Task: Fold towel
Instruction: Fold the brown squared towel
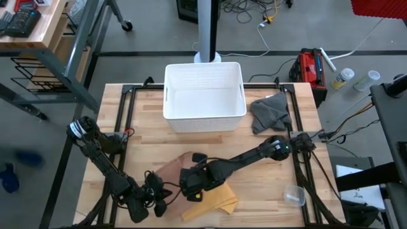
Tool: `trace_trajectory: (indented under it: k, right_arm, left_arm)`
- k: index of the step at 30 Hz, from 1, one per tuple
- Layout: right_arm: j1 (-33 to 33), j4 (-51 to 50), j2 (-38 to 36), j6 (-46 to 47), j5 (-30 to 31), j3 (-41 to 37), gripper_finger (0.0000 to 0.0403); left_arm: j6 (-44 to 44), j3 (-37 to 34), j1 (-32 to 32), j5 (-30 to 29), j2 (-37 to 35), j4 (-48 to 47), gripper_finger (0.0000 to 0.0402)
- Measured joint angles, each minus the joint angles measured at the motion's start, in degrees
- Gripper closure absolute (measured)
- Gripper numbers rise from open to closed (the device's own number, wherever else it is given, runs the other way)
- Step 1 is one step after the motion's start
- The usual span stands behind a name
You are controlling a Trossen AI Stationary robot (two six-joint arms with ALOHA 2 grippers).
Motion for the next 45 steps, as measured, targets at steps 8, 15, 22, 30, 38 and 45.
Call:
trace_trajectory:
  k: [8,15,22,30,38,45]
  right_arm:
    - [0.41,-14.89,-1.82,4.18,1.69,-2.50,0.0389]
    - [0.29,-14.64,-1.84,6.89,5.94,-13.20,0.0310]
    - [-0.44,-15.52,-4.49,8.28,13.28,-18.28,0.0227]
    - [-1.96,-14.07,-12.64,4.72,11.51,-22.01,0.0211]
    - [-6.14,5.84,-27.03,-2.04,-3.62,-39.10,0.0222]
    - [-13.07,23.59,-38.82,-0.76,-12.01,-57.32,0.0226]
  left_arm:
    - [0.00,0.00,0.00,-0.06,0.02,0.03,0.0401]
    - [0.02,0.00,0.00,-0.06,0.02,0.13,0.0401]
    - [0.04,0.00,0.00,-0.08,0.02,0.14,0.0401]
    - [0.07,0.00,0.00,-0.17,0.02,-0.02,0.0401]
    - [0.55,0.00,0.00,-0.62,0.12,-0.09,0.0401]
    - [1.12,0.00,0.00,-1.89,0.59,-0.13,0.0402]
